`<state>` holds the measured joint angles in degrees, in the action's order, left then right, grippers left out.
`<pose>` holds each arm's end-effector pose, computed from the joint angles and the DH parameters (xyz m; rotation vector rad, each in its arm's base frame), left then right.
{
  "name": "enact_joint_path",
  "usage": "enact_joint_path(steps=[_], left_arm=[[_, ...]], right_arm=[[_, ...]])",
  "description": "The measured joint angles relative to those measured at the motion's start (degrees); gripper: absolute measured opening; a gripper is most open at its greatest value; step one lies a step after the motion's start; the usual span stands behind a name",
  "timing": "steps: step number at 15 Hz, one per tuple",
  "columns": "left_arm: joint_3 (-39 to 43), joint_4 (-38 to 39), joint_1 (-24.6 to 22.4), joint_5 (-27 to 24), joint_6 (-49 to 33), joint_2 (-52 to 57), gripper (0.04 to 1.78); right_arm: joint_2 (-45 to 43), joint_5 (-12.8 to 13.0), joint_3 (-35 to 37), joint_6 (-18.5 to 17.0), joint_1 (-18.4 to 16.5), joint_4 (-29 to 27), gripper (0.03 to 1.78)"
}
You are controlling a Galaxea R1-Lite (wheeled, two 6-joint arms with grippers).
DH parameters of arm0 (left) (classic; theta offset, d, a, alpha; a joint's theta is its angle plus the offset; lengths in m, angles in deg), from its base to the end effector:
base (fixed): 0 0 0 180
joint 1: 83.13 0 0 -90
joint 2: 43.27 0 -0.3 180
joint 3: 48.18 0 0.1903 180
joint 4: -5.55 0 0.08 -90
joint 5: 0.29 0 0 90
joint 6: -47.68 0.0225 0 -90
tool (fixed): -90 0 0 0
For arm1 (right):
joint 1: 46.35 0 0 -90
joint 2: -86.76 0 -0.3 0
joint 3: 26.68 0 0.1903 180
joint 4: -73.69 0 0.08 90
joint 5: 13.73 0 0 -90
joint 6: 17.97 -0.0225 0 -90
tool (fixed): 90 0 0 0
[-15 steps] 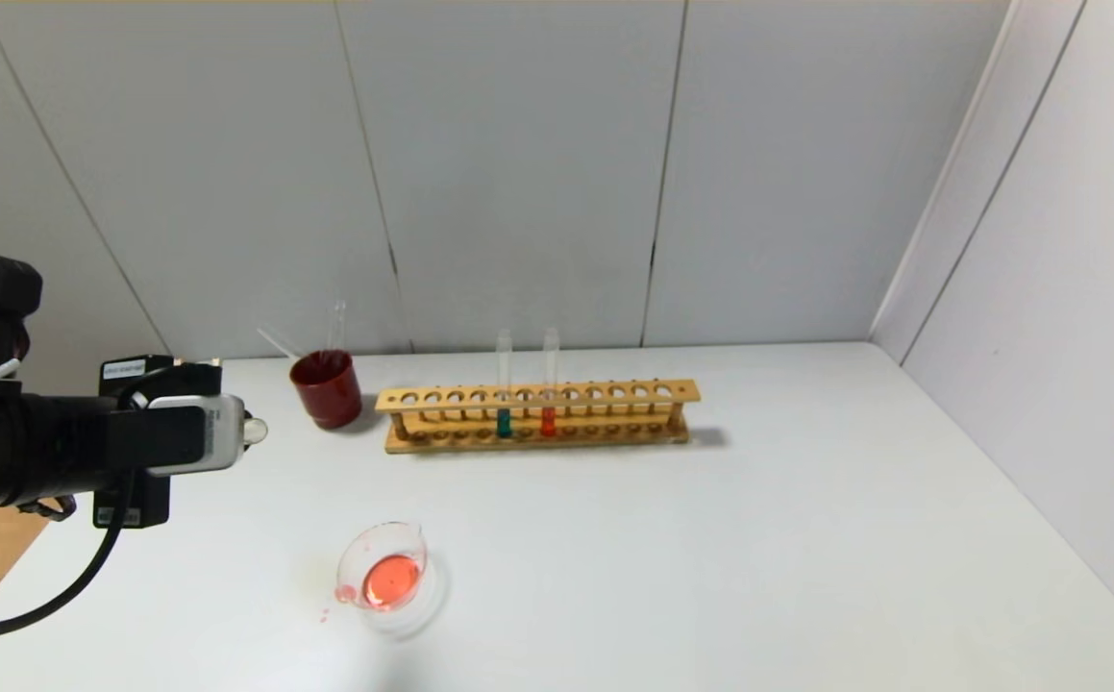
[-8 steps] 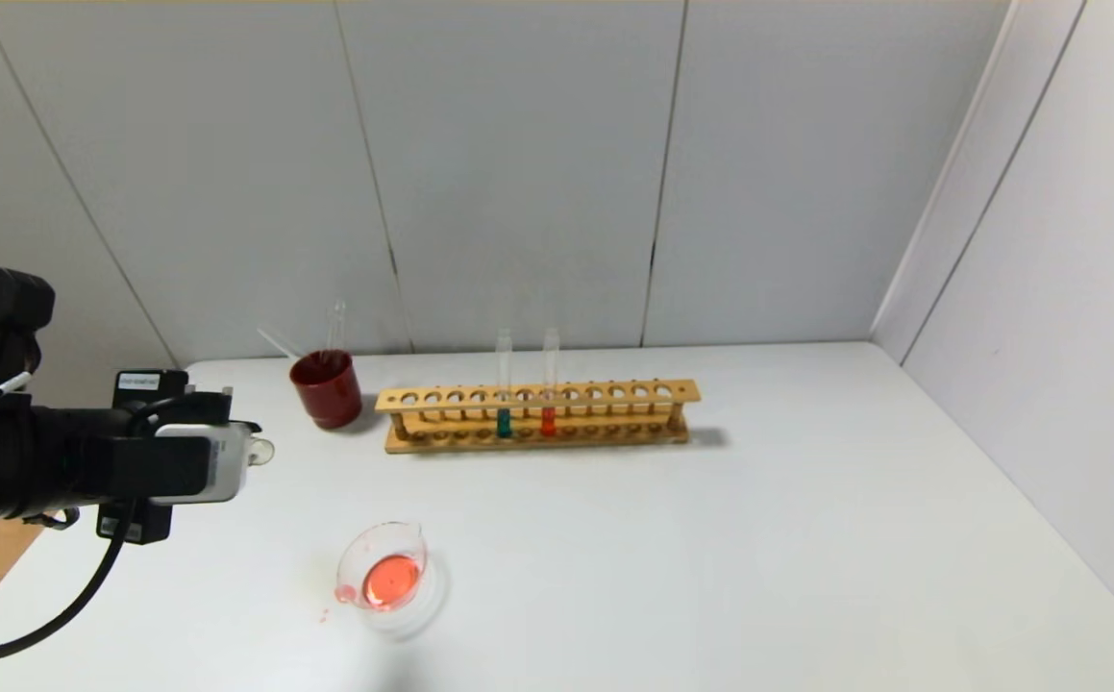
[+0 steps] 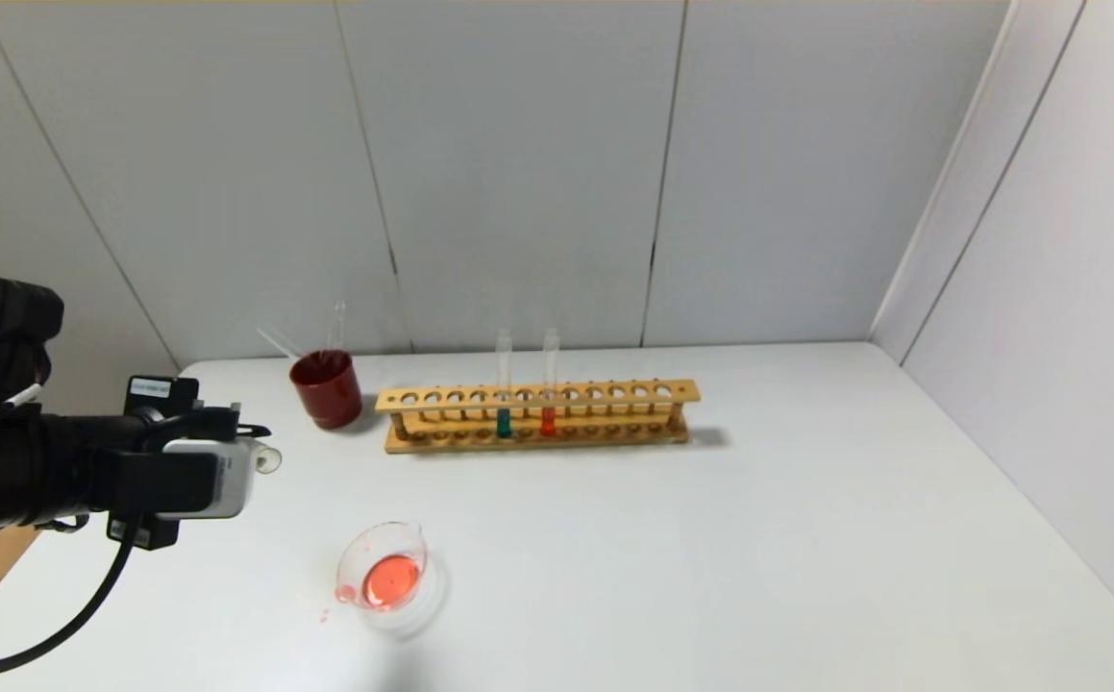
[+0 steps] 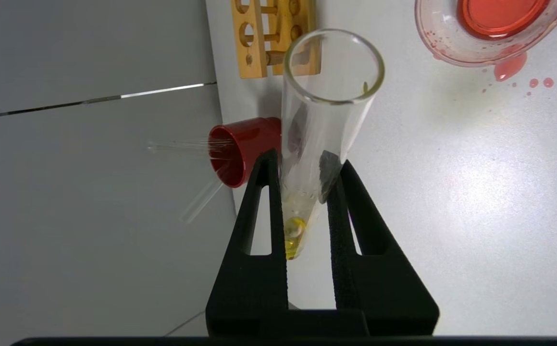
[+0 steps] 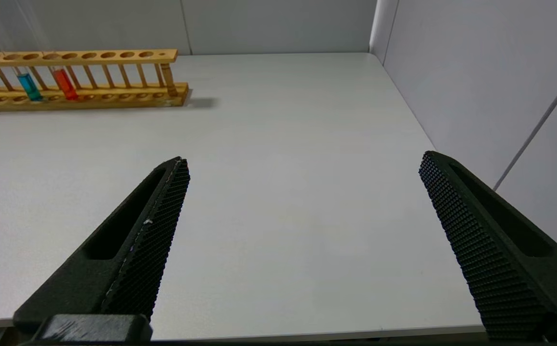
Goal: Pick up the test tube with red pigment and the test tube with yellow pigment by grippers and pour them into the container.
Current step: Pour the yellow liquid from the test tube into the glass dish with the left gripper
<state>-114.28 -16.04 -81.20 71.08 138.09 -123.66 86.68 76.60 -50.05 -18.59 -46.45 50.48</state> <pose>0.2161 -0.0145 0.1894 1.4143 0.2106 -0.7507 -0.0229 -0.0001 0.0757 0.0108 -0.0042 -0.0075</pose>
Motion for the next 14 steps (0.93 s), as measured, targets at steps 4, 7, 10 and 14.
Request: enact_joint_path(steps=[4,7,10,14], left_arm=[[0.60,8.58,0.11,-0.22,-0.06,-2.90,0.30],[1.21,13.20,0.96,-0.80,0.11,-5.13,0.30],[1.54,11.61,1.38,-0.59,0.20,-5.38,0.30],[1.58,9.98,1.57,-0.37,2.76,-4.68,0.30]], right_arm=[[0.00,0.00,0.00,0.00,0.00,0.00,1.75],[0.00,0.00,0.00,0.00,0.00,0.00,1.75],[0.00,0.00,0.00,0.00,0.00,0.00,1.75],[0.00,0.02,0.00,-0.01,0.00,0.00,1.75]])
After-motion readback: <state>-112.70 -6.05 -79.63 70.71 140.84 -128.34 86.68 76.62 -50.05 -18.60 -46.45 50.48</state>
